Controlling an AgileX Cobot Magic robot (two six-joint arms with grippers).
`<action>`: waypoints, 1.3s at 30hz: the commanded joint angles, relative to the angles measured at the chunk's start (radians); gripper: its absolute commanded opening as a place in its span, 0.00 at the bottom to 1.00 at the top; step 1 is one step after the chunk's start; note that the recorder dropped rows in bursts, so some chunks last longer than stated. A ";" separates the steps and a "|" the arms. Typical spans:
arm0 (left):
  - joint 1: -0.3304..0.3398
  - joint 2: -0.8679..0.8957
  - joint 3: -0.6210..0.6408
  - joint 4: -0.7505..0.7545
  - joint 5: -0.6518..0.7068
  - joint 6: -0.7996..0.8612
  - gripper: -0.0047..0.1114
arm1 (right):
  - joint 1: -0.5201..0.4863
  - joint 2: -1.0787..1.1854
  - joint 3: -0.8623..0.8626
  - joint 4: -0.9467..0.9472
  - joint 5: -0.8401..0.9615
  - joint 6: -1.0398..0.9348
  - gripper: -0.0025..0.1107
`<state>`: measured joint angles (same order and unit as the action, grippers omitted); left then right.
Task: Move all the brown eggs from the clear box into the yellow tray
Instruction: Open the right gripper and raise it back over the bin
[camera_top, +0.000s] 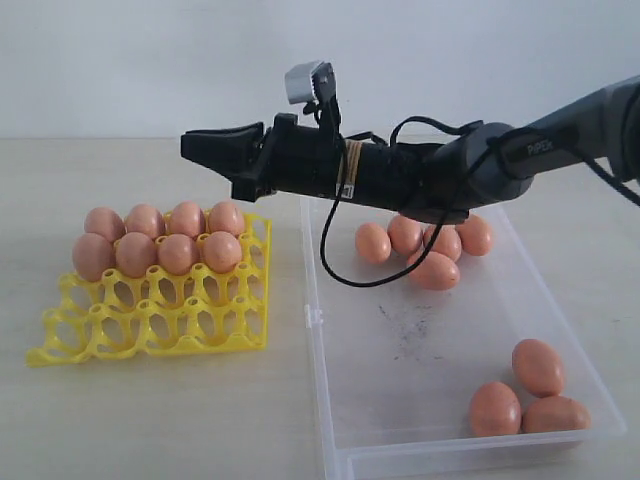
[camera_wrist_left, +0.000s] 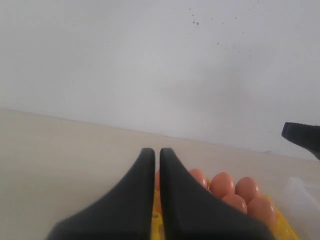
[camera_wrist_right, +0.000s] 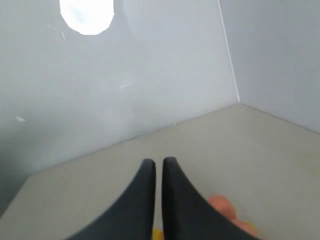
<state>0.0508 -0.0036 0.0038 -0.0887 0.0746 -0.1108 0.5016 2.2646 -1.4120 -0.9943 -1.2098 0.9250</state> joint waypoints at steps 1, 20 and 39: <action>-0.006 0.004 -0.004 -0.001 -0.006 -0.001 0.07 | -0.004 -0.049 0.004 -0.108 -0.011 0.102 0.02; -0.006 0.004 -0.004 -0.001 -0.006 -0.001 0.07 | -0.015 -0.520 0.138 -0.750 0.688 0.537 0.02; -0.006 0.004 -0.004 -0.001 -0.006 -0.001 0.07 | -0.015 -0.811 0.441 -0.009 1.903 -0.303 0.02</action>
<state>0.0508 -0.0036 0.0038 -0.0887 0.0746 -0.1108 0.4896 1.4638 -0.9773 -1.2705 0.6301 0.8860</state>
